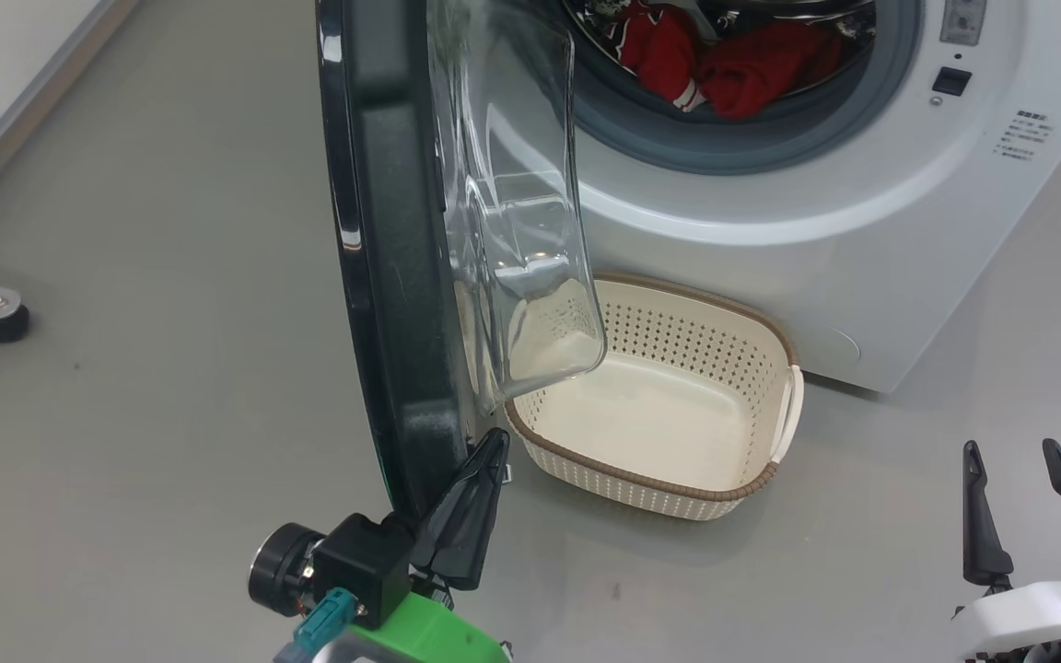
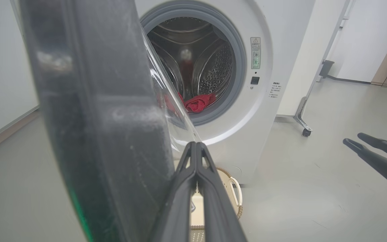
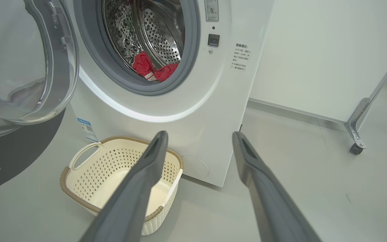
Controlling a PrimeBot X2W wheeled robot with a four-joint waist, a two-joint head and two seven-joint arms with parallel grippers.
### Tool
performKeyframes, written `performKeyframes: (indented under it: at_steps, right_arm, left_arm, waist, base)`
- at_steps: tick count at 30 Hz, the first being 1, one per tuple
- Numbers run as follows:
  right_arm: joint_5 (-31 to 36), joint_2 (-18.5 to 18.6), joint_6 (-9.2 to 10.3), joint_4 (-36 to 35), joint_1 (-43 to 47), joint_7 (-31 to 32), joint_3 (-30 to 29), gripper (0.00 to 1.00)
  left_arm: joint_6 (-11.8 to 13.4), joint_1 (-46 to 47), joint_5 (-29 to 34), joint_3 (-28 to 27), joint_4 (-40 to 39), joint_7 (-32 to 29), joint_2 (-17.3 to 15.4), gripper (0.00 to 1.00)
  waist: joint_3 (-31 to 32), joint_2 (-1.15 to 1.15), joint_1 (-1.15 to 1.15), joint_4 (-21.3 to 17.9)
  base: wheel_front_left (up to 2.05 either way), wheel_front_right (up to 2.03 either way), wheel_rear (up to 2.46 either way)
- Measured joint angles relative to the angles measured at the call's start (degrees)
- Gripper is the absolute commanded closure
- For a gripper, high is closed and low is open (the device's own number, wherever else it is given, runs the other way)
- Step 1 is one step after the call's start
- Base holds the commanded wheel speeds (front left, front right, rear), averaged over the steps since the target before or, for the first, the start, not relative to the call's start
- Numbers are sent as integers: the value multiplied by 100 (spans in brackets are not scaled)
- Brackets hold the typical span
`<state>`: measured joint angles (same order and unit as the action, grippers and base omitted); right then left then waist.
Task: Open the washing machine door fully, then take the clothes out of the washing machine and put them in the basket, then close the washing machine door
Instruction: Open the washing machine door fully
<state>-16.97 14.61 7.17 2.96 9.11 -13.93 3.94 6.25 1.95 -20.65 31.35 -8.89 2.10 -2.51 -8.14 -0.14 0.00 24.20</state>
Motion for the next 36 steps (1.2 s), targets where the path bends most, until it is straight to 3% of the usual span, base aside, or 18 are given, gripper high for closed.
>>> performKeyframes:
  at_steps: [9, 17, 36]
  right_arm:
    - [45, -5, 1, -18, 86, 54, 4, 0]
    - [101, -8, 1, -77, 84, 153, 132, 0]
    - [156, 53, -1, -332, -49, 355, 209, 0]
  left_arm:
    - [3, -158, 64, -389, 63, 101, 0, 100]
    - [29, -327, 212, -1073, 155, 158, -5, 100]
    - [51, -114, 241, -2673, 684, 302, -96, 100]
  waist:
    - [106, 0, 0, 386]
    - [199, 0, 0, 577]
    - [-55, 0, 0, 161]
  base:
    - [0, 0, 0]
    - [0, 0, 0]
    - [0, 0, 0]
